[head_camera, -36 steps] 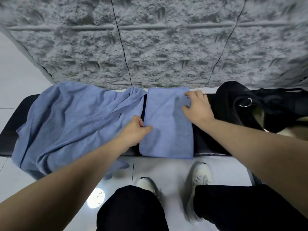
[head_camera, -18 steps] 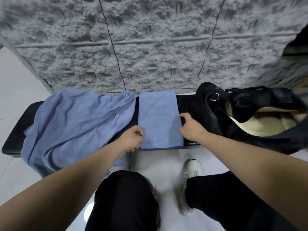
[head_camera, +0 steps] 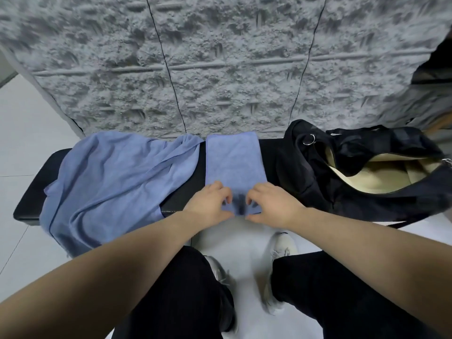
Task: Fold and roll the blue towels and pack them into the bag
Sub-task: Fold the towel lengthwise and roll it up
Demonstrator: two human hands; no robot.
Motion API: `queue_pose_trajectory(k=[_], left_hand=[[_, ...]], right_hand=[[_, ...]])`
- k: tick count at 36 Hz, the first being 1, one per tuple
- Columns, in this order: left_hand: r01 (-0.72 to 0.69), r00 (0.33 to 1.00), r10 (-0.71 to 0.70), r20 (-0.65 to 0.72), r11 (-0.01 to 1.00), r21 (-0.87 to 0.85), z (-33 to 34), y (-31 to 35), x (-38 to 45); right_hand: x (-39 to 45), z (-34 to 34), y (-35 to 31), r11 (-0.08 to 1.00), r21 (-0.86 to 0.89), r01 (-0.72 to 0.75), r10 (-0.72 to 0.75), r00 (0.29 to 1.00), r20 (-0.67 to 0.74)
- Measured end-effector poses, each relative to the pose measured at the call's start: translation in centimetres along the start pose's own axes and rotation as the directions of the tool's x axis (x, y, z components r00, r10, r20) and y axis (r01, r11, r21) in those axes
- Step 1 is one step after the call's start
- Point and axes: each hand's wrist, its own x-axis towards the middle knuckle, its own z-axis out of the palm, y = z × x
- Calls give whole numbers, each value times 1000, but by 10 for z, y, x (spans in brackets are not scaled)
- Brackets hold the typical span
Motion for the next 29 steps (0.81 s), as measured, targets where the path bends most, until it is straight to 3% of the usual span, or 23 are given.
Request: queue_pose_trajectory(k=[3,8,12,20,29], left_hand=[[-143,989,134,62,975,171,11,9,2],[-243,969,212,125,911,333,16,11,7],[-238,971,205,124,886,397,14,6,8],[-183,981,143,133,911,370,12,6,8],[-162,987,121,109,802,575,25,14,6]], right_hand=[[-1,7,0,996,-78,36,-34,999,26],[1,11,1,979,-194,55,-39,996,83],[2,17,4,973,-230,39,-28,998,51],[-4,26,2,970,-242,26,-29,1000,-8],[0,28,10,924,-368,-106,103,994,-29]])
